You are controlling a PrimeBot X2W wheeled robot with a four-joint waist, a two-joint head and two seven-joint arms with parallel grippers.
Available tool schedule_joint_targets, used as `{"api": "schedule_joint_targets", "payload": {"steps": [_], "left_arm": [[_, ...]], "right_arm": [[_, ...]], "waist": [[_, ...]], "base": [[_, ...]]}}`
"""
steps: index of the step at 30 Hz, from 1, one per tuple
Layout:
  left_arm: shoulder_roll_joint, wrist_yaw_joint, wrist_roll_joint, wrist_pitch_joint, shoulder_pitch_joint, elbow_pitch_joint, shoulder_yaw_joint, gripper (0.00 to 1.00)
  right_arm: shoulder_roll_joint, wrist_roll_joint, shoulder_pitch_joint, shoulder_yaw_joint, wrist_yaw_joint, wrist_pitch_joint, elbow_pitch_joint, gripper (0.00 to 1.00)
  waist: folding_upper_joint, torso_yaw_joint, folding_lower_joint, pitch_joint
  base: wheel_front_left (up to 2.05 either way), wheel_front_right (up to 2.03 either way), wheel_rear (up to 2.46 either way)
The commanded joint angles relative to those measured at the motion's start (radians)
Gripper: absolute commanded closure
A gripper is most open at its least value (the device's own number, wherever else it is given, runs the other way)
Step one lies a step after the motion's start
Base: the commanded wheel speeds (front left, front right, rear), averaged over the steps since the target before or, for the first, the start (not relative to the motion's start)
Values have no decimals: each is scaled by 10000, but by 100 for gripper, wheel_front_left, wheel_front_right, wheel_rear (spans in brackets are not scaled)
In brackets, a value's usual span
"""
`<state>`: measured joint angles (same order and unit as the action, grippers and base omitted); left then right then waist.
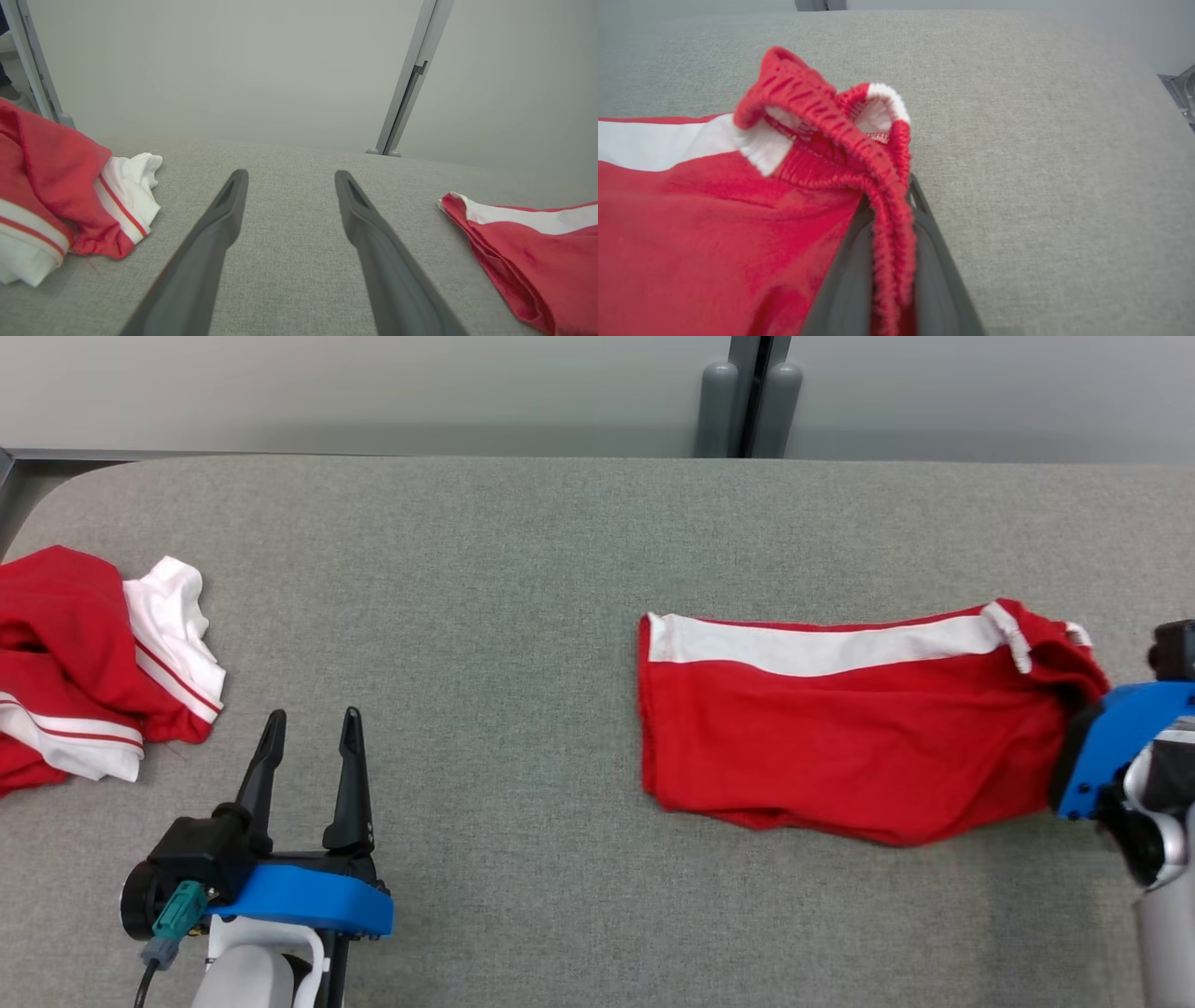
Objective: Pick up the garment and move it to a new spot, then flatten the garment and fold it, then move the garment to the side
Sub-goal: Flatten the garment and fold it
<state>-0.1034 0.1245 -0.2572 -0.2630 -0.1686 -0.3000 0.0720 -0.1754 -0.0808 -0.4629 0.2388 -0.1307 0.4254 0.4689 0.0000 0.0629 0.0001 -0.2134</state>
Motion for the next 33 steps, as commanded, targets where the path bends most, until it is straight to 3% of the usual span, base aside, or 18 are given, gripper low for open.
{"api": "schedule_joint_targets", "payload": {"steps": [1, 4, 9, 18, 26, 33], "left_arm": [[-5, 88, 53, -24, -118, 12, -10, 0], [-47, 90, 88, -24, -98, -2, 25, 0], [-59, 79, 60, -24, -87, -42, 84, 0], [-91, 81, -68, -24, -84, -95, 181, 0], [-109, 81, -147, -24, -233, -83, 313, 0], [-76, 80, -241, -24, -372, -193, 618, 0]], "right_arm": [[-130, -1, 135, 173, -2, 194, -164, 100], [-200, 125, 164, 757, -2, 902, -788, 100], [559, -531, -44, 1037, -3, 1985, -1901, 100], [1203, -1947, 429, -821, -3, 2723, -2944, 100], [1244, -2941, -369, -2584, -3, 1748, -1305, 100], [1242, -2752, -1118, -3150, -3, 898, 800, 99]], "waist": [[0, -4, -1, 6], [0, -56, -1, 43], [0, -117, -1, 157], [0, -6, -1, 322], [0, 327, -1, 156], [0, 752, -1, 71]], "base": [[0, 0, 0], [0, 0, 0], [0, 0, 0], [0, 0, 0], [0, 0, 0], [0, 0, 0]]}}
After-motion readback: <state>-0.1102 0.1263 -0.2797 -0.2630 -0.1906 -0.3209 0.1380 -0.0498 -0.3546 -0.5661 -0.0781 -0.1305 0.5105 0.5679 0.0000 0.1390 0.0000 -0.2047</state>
